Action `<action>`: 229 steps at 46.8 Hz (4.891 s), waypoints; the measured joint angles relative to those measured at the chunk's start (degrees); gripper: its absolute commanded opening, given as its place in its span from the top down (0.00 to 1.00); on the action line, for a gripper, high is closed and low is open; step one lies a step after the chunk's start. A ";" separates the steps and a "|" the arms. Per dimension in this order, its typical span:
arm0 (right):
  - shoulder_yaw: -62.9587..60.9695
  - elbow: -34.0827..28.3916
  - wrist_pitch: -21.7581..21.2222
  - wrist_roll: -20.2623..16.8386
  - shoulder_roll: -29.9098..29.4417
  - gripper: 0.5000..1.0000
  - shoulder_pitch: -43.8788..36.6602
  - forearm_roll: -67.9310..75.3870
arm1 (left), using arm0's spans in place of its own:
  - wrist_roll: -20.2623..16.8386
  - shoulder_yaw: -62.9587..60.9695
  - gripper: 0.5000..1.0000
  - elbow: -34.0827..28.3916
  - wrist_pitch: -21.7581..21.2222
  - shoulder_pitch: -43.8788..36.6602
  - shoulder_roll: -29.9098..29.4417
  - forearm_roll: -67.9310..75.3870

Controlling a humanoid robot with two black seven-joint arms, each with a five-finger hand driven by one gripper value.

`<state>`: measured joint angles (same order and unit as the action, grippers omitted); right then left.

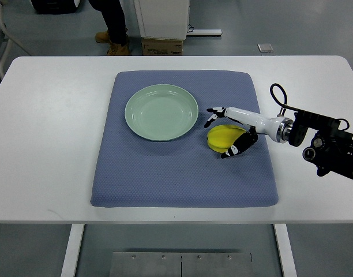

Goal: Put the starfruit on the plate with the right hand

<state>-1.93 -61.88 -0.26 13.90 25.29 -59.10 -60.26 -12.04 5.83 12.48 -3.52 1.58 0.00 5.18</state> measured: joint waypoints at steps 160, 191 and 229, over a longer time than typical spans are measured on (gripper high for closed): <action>-5.96 20.65 4.39 -7.37 -25.29 0.00 -5.96 12.32 | -0.01 -0.02 0.00 0.01 0.00 0.00 0.00 0.00; -20.05 20.55 4.31 -7.93 -21.39 0.00 -2.00 22.77 | 0.00 0.01 0.00 0.01 0.00 0.02 0.00 0.00; -51.19 23.54 5.28 -8.83 -21.50 0.00 9.12 25.93 | 0.00 -0.02 0.00 0.00 0.00 0.00 0.00 0.00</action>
<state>-53.13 -38.34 5.02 5.07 3.79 -49.98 -34.33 -12.03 5.81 12.48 -3.52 1.59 0.00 5.19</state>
